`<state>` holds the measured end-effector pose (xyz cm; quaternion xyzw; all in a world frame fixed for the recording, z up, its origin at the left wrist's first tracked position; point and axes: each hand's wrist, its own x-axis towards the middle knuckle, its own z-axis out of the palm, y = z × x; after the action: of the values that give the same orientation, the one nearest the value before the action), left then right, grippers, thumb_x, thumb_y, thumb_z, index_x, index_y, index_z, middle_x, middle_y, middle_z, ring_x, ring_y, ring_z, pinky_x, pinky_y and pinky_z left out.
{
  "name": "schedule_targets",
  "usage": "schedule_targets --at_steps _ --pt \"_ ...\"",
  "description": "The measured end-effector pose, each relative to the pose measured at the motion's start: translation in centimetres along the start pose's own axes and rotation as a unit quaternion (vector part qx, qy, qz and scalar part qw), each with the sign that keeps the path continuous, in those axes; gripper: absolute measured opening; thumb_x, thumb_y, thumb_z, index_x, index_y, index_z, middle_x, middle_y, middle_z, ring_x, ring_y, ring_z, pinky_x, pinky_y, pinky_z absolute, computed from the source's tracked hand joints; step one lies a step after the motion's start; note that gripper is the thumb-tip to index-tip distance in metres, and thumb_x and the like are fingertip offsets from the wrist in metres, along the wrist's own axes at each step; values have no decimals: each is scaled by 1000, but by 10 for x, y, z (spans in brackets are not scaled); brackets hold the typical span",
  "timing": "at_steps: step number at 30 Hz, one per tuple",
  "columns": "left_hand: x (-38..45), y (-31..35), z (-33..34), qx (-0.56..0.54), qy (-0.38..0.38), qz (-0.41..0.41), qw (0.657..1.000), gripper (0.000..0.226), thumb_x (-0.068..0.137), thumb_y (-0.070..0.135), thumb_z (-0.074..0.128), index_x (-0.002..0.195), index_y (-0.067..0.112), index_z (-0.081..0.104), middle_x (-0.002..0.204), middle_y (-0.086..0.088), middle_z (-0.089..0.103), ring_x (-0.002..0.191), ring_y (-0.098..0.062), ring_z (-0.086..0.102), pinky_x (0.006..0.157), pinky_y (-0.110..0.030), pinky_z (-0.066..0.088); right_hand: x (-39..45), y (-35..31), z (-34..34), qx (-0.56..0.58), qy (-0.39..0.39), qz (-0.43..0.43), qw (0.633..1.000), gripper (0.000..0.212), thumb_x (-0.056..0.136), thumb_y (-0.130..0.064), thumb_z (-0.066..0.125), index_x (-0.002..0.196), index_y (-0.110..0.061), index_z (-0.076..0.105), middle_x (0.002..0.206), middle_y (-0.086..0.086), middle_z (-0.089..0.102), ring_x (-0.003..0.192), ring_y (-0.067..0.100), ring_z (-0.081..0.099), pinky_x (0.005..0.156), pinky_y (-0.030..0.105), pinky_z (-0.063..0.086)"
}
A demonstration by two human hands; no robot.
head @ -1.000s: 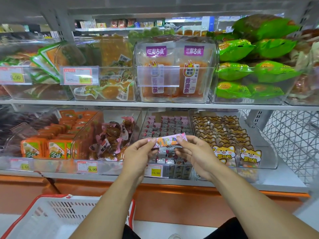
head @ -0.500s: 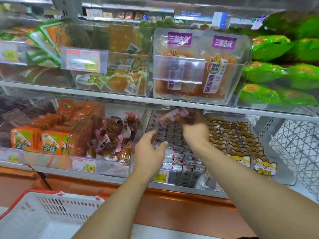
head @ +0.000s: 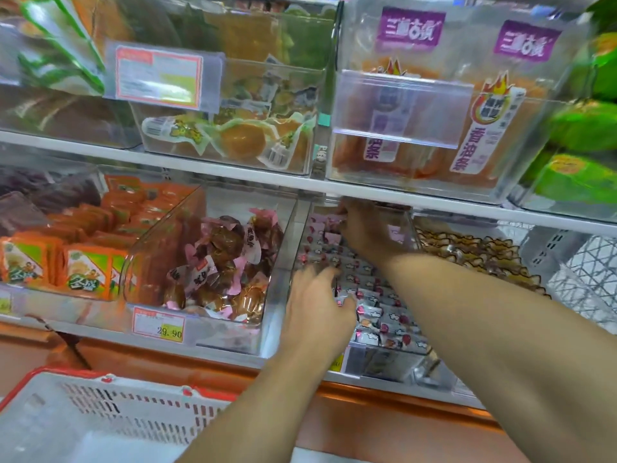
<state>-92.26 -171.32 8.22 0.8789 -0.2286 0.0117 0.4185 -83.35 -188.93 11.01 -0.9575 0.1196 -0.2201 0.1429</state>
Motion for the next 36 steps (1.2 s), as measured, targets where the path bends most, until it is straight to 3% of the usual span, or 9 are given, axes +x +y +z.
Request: schedule_targets --at_steps 7,11,16,19,23,27,30,34,36 --pt "2 -4 2 -11 16 35 999 37 91 25 64 129 23 62 130 7 52 125 -8 35 97 -14 26 10 -1 5 -96 -73 22 992 23 92 -4 54 103 -7 74 108 15 69 104 33 65 89 42 56" --pt "2 -7 2 -13 24 40 999 37 91 27 65 128 24 62 130 8 51 126 -7 34 101 -16 27 12 8 -1 -102 -46 58 992 26 94 -10 56 112 -18 73 113 10 71 106 31 65 90 36 54" --pt "2 -8 2 -12 27 46 999 36 91 27 66 127 24 63 129 9 52 125 -6 35 97 -15 26 11 11 2 -101 -72 73 990 18 94 -9 64 110 -8 72 111 14 70 107 30 65 94 43 55" --pt "2 -8 2 -19 32 51 998 34 91 27 66 125 25 64 128 12 51 124 -4 35 95 -13 24 11 8 2 -44 -39 106 993 15 94 -4 58 99 -8 71 103 12 70 100 30 65 85 39 55" --pt "1 -9 0 -31 32 48 998 33 91 27 66 124 27 64 122 17 48 121 -1 37 94 -13 25 4 2 -2 20 67 162 984 28 101 -8 43 84 -18 64 85 -2 60 90 28 57 71 29 33" --pt "0 -5 -3 -44 42 42 997 31 91 26 68 122 25 65 122 14 53 119 -5 45 94 -15 29 -6 -4 -16 40 105 162 980 26 104 -8 43 121 -1 61 116 17 61 117 35 56 88 29 35" --pt "-3 -1 -7 -73 39 23 996 34 92 26 68 125 24 64 127 10 58 120 -9 50 97 -19 33 -20 -4 -28 53 94 143 984 28 103 -13 49 127 -2 59 130 18 59 127 33 50 100 27 24" --pt "-9 0 -9 -81 22 -2 996 41 94 26 67 134 24 59 139 4 56 130 -14 48 102 -23 33 -35 -5 -47 95 75 163 979 33 104 -17 47 127 2 61 131 22 62 125 38 55 107 43 39" --pt "-11 2 -9 -85 28 -7 996 43 94 24 67 136 23 57 140 3 56 131 -15 48 106 -27 36 -43 -12 -53 163 107 194 961 35 106 -21 45 126 3 61 129 21 63 123 37 57 107 44 43"
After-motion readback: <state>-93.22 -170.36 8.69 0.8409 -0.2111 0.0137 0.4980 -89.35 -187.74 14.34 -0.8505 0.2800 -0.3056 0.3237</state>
